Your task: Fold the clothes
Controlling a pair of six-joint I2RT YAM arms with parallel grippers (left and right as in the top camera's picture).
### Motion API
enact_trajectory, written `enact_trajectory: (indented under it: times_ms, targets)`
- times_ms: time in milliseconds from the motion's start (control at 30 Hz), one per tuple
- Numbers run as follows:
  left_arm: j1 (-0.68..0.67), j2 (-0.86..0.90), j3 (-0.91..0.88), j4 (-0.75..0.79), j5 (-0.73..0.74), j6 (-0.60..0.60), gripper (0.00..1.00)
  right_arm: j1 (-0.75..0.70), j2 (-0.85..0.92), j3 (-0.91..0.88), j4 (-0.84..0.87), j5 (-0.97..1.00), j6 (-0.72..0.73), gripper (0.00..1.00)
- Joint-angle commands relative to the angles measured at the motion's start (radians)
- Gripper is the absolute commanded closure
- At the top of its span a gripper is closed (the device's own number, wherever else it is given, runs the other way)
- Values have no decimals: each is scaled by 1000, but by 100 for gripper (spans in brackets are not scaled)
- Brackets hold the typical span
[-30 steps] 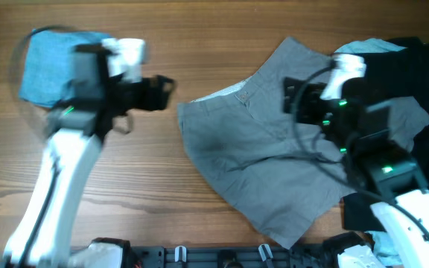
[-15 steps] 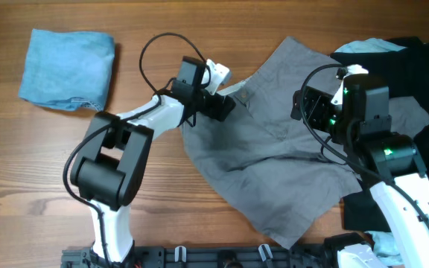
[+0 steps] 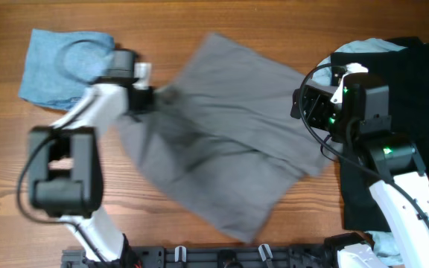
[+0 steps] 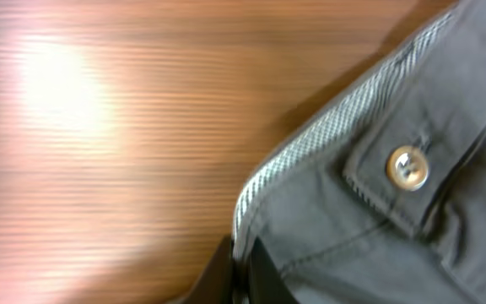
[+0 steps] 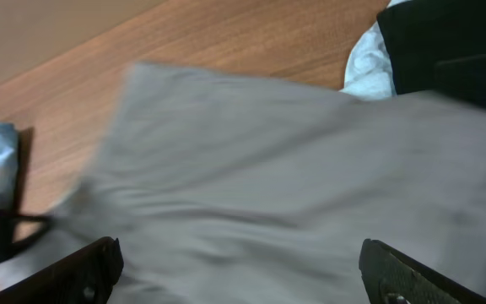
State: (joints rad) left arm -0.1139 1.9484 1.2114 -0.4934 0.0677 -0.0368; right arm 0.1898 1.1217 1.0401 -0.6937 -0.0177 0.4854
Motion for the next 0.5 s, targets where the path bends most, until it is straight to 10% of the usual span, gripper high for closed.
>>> enact_trajectory:
  times_ms: [0, 133, 300, 467]
  targets:
    - [212, -160, -12, -94, 57, -32, 72, -4, 48, 7, 9, 21, -15, 5]
    - [197, -231, -12, -22, 278, -23, 48, -4, 98, 7, 43, 20, -14, 5]
    - [63, -144, -13, 250, 283, 72, 85, -4, 114, 7, 47, 18, -15, 5]
    - [32, 83, -13, 518, 276, 85, 96, -4, 120, 4, 34, 16, -14, 25]
